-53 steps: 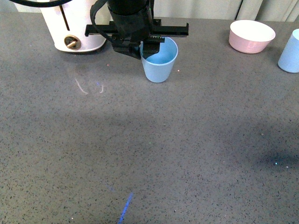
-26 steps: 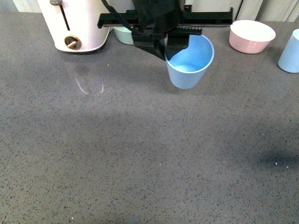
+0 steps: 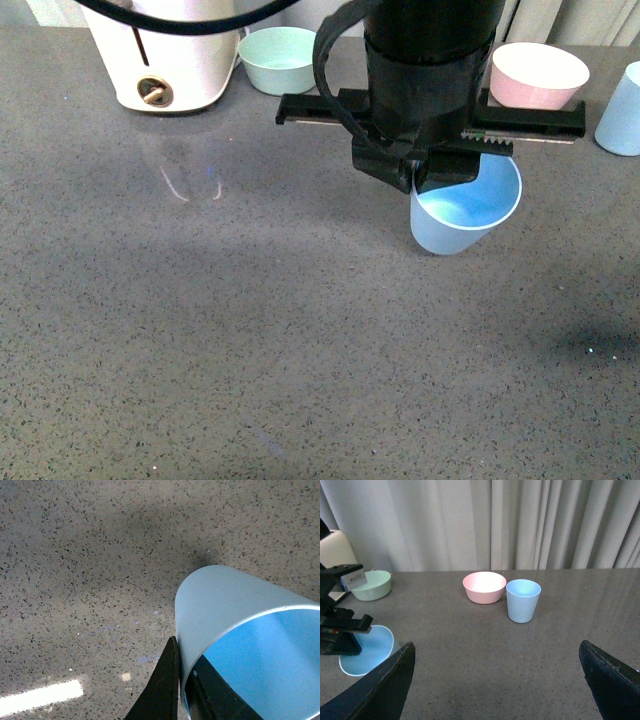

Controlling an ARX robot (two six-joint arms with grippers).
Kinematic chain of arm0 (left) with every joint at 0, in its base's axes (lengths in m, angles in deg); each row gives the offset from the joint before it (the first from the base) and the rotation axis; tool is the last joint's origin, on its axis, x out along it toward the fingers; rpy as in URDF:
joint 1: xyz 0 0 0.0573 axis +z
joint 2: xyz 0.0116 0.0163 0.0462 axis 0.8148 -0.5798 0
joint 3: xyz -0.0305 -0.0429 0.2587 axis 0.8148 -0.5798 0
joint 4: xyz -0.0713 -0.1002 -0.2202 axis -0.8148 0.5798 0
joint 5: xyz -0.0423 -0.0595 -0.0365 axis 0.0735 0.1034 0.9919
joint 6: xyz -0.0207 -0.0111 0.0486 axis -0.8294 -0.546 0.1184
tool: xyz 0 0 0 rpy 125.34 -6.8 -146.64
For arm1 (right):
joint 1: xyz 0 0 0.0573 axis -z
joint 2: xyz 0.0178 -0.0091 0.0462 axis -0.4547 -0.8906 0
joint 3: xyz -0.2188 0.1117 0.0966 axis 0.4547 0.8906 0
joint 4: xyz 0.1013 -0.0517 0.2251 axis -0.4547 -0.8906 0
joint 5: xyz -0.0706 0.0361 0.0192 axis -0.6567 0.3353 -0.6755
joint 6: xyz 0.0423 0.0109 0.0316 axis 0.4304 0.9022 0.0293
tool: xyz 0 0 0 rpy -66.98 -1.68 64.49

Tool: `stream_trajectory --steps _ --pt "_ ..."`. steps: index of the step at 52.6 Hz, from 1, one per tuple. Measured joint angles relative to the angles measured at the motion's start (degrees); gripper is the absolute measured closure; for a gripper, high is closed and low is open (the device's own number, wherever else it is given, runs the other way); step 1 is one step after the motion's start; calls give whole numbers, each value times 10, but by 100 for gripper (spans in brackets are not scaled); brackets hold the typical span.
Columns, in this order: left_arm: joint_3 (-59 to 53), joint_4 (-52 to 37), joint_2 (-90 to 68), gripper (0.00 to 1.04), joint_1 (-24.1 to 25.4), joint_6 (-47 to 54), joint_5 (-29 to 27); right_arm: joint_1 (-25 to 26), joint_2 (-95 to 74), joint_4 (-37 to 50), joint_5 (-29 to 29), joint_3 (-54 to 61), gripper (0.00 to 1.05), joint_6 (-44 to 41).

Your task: Stack blue cups with both arms

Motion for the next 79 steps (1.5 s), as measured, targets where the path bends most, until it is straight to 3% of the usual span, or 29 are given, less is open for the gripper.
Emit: stream_trajectory --steps 32,37,57,65,79 --pt "113 31 -85 103 8 -4 -9 0 0 0 0 0 9 0" --pt "137 38 -100 84 11 -4 -9 0 0 0 0 0 9 0" --pt "186 59 -120 37 17 -3 -6 0 0 0 0 0 9 0" --pt "174 55 -109 8 20 0 -4 0 0 0 0 0 9 0" --pt "66 1 1 9 37 0 17 0 0 0 0 0 9 0"
